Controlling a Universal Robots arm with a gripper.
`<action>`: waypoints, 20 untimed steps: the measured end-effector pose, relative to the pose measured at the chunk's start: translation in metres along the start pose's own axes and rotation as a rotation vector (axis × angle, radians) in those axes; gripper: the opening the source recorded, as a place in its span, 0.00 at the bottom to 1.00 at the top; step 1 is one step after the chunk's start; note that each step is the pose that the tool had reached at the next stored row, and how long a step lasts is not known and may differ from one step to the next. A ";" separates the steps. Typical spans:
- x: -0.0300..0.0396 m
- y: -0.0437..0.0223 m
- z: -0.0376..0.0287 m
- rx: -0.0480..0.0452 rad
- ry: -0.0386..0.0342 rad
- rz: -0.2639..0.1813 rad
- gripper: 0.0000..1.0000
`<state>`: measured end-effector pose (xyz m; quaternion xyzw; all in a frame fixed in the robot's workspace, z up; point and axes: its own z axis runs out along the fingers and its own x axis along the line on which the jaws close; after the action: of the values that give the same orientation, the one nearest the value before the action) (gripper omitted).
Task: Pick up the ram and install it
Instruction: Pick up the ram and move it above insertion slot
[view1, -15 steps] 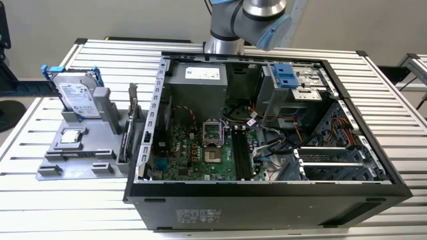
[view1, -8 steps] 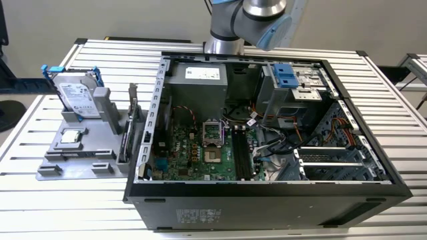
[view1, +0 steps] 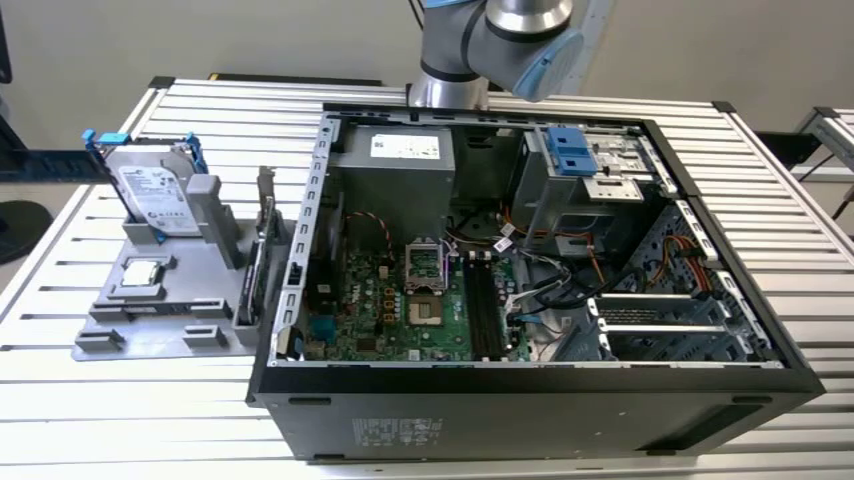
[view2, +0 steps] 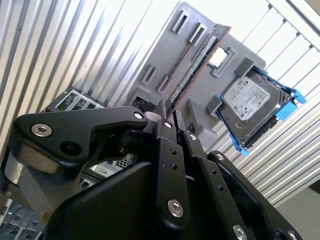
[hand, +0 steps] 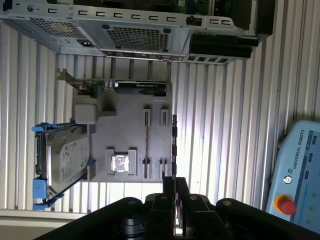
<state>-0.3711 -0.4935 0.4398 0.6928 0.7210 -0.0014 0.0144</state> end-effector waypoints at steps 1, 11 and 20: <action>0.0000 0.0000 -0.0007 0.0000 0.0000 0.000 0.00; -0.0002 0.0000 -0.0071 0.0000 0.0000 0.000 0.00; -0.0002 0.0013 -0.0086 -0.0017 -0.0002 0.000 0.00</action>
<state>-0.3700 -0.4935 0.4484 0.6928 0.7210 -0.0009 0.0151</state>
